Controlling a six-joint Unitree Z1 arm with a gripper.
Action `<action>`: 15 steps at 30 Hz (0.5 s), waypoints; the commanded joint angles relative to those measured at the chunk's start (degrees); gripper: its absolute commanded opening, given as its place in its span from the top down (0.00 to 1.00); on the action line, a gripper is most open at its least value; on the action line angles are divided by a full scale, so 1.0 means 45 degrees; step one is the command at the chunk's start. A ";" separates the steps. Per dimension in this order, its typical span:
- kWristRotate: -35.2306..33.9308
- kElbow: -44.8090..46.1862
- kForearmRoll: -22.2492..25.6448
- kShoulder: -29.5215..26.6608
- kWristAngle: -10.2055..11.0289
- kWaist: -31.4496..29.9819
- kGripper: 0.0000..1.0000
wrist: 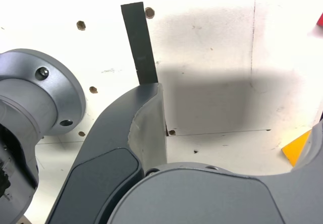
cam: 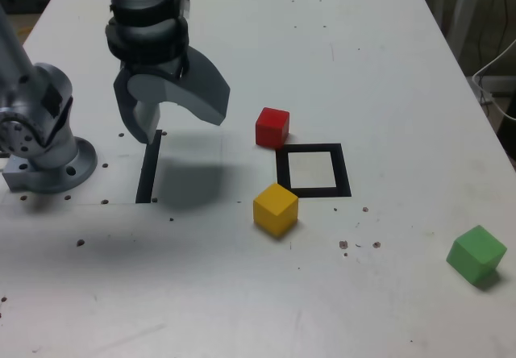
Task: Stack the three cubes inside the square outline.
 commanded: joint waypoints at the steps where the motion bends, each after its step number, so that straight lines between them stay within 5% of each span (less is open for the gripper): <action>1: -0.0015 0.0034 0.0163 -0.0071 -0.0010 0.0005 0.01; 10: 0.0138 -0.0371 0.1445 0.0028 0.0354 0.0006 0.01; 15: 0.0439 -0.1059 0.1521 0.0127 0.1114 0.0174 0.01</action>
